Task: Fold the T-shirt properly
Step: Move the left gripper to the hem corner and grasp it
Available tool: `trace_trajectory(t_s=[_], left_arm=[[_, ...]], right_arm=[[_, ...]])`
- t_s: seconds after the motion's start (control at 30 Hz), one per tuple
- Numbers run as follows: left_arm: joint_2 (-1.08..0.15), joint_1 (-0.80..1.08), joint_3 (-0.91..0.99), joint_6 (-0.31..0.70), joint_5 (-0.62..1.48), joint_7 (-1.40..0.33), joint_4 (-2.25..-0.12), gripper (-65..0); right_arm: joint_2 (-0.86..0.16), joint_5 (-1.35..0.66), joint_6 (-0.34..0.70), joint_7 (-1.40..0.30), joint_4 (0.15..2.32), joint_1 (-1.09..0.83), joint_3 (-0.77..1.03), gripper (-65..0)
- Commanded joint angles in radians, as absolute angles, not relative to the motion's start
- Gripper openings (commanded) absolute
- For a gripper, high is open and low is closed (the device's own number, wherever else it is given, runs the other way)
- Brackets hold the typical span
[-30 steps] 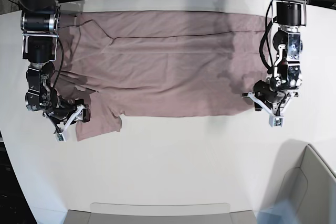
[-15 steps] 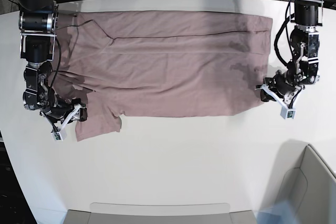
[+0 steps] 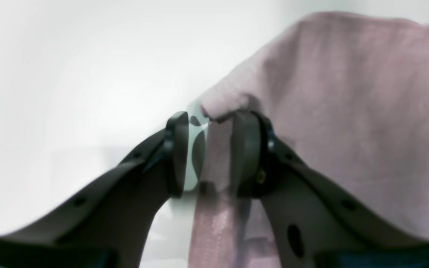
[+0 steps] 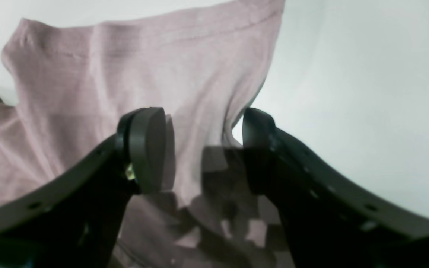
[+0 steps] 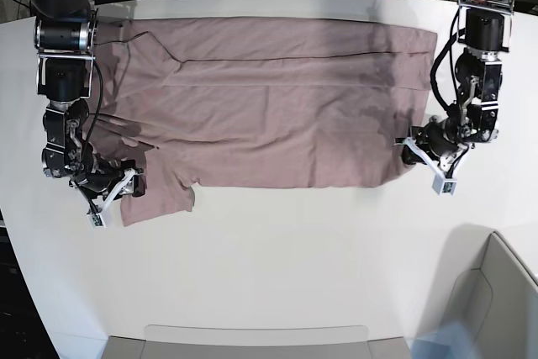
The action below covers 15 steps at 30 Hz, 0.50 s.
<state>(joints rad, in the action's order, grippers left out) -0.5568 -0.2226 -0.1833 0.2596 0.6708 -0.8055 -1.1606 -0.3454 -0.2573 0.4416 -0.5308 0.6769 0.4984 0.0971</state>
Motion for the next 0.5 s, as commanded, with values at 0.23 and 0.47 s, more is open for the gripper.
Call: trace_trajectory(t_s=[0.23, 0.47], left_arm=[[-0.536, -0.243, -0.180, 0.262, 0.668, -0.773, -1.170, -47.2], [-0.527, -0.226, -0.168, 0.260, 0.667, -0.708, -1.170, -65.0]], right_arm=[[-0.349, -0.248, 0.441, -0.550, 0.682, 0.516, -0.039, -39.6], [-0.349, -0.249, 0.440, -0.475, 0.682, 0.529, -0.136, -65.0]])
